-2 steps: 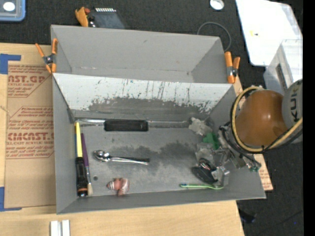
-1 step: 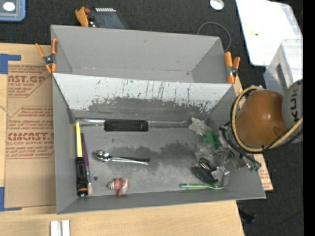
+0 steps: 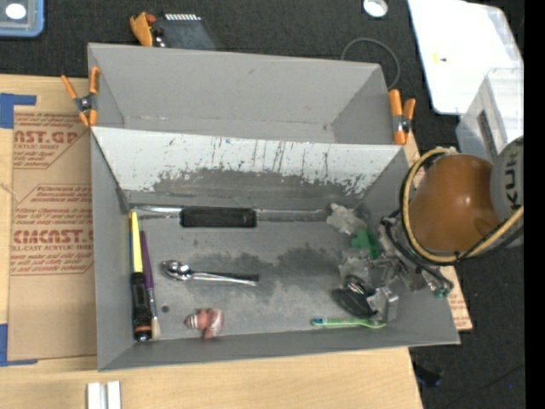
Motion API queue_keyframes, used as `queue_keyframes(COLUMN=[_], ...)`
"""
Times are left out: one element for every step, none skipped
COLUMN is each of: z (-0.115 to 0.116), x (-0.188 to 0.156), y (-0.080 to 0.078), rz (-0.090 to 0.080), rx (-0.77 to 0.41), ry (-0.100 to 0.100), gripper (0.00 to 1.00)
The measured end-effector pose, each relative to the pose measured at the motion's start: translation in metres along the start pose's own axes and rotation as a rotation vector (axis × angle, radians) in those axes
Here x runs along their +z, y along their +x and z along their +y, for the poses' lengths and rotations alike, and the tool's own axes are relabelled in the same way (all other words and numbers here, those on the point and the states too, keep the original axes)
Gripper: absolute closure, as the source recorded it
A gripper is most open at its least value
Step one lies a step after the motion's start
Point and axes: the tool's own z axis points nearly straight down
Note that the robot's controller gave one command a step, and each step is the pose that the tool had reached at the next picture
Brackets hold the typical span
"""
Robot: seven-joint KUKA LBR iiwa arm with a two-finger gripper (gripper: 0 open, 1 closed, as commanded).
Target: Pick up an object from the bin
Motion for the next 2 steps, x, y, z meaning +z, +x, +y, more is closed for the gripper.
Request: queue_keyframes(z=[0.001, 0.002], x=[-0.019, -0.063], y=[0.001, 0.001], rz=[0.004, 0.006], rx=[0.000, 0.000], ry=[-0.002, -0.005], gripper=[1.00, 1.00])
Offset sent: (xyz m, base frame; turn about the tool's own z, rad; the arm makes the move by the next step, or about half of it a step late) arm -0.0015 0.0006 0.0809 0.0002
